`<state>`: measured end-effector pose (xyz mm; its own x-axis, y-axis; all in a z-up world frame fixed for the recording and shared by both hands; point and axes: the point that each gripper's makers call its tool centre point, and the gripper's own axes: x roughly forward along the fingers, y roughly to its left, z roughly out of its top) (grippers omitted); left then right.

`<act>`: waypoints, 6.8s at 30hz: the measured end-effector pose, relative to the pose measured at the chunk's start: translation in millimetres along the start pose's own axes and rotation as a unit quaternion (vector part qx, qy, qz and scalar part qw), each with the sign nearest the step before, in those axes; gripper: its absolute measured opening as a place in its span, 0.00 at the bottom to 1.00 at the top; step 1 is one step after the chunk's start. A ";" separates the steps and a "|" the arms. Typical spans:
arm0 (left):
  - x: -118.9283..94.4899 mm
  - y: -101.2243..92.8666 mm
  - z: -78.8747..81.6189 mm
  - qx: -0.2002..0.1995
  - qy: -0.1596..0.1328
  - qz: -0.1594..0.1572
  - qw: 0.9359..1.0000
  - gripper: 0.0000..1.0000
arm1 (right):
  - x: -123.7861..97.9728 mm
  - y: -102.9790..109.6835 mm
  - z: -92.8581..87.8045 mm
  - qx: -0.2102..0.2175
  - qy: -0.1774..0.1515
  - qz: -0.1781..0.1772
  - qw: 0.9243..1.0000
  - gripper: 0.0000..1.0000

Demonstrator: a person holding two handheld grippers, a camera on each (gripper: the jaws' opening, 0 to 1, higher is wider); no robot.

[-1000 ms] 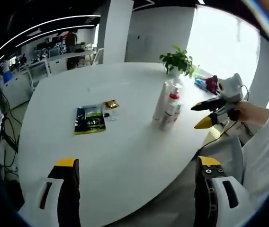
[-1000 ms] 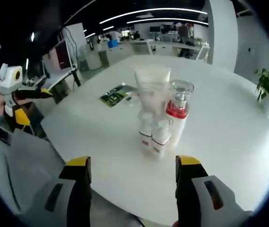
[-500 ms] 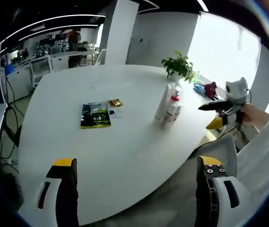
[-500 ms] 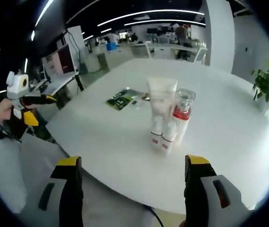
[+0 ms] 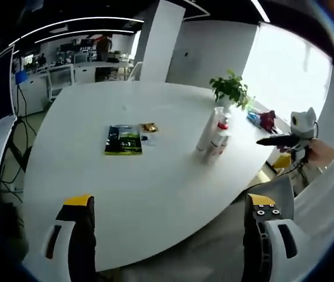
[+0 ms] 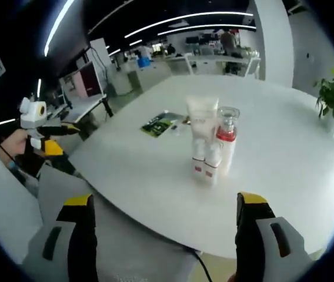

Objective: Arrange the skincare products in the storage area until every visible bottle or jar stands upright without overlapping.

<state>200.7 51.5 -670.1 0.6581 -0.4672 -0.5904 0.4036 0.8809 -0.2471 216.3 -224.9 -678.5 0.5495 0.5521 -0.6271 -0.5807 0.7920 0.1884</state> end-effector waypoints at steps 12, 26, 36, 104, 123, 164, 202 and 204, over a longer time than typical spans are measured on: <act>4.6 1.0 11.2 0.016 -0.005 0.024 1.000 0.99 | 3.2 -4.7 -1.5 0.001 0.000 0.001 1.000 0.99; 34.1 12.1 11.0 0.016 0.035 0.029 0.999 0.99 | 5.3 -11.7 -12.3 0.025 0.007 -0.007 1.000 0.99; 65.4 26.9 16.9 0.029 0.064 0.040 0.997 0.99 | 7.5 -18.3 -16.2 0.050 0.005 -0.018 0.999 0.99; 278.8 140.0 55.7 0.016 0.205 0.106 0.973 0.91 | 36.4 -34.8 -53.1 0.140 0.052 -0.041 0.988 0.97; 278.3 139.4 53.1 0.065 0.253 0.114 0.958 0.77 | 38.3 -39.0 -55.3 0.143 0.055 -0.037 0.987 0.95; 228.6 104.8 58.2 0.128 0.189 0.082 0.970 0.09 | 35.1 -9.6 -35.5 0.125 0.029 -0.008 0.992 0.95; 69.4 -71.3 84.4 0.297 -0.022 0.011 0.955 0.05 | 19.2 79.5 57.9 0.142 -0.104 0.189 0.966 0.82; 63.5 -82.0 82.5 0.299 -0.026 0.000 0.954 0.04 | 17.0 84.2 64.8 0.141 -0.112 0.203 0.962 0.80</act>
<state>261.9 -56.6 -624.0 0.6822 -0.4839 -0.5482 0.6840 0.6873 0.2446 215.7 -131.9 -624.3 0.4453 0.8485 -0.2857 -0.6057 0.5206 0.6018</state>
